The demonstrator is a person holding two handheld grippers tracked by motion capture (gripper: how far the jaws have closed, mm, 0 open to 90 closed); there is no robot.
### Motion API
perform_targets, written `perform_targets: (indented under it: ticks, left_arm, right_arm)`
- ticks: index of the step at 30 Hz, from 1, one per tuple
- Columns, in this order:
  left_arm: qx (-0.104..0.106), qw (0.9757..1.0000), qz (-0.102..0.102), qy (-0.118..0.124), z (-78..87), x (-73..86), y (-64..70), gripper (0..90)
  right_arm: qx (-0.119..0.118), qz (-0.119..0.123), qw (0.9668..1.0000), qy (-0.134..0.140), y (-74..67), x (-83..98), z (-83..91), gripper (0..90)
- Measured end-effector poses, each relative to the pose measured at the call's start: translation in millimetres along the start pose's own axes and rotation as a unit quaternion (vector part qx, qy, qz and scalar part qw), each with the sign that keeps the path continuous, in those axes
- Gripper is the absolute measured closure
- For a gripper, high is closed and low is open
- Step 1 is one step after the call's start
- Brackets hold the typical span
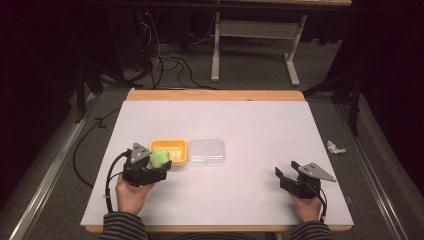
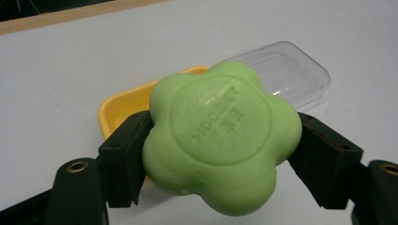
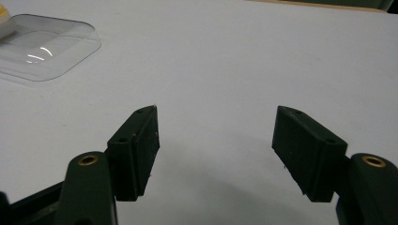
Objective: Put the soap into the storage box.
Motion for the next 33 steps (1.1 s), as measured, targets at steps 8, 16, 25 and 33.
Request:
perform_targets:
  ticks: [8,16,25,33]
  left_arm:
    - [-0.007,0.9999,-0.008,-0.006,-8.1,-4.3,-2.0,27.1]
    - [-0.009,1.0000,-0.003,-0.002,-17.0,-8.6,-0.6,27.1]
    - [-0.021,0.9998,-0.008,0.000,-26.7,-10.8,0.7,27.1]
    - [-0.024,0.9997,-0.003,0.000,-35.3,-10.6,-0.5,27.1]
  right_arm:
    - [0.001,0.000,1.0000,-0.002,-0.2,0.0,-0.4,32.6]
    - [0.000,-0.003,1.0000,0.002,0.6,0.0,0.1,32.7]
    - [-0.001,-0.001,1.0000,0.000,0.1,0.0,0.1,32.8]
    - [0.000,-0.001,1.0000,0.000,0.1,0.0,0.0,32.8]
Point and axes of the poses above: each handheld gripper's, and its own axes: z roughly backward along the jaws, x roughly out of its underside, y roughly to its right, the point moved 3 cm from there along -z, roughly forward along the jaws, and after that the axes turned 2 degrees about -x, right-handed, at the moved point
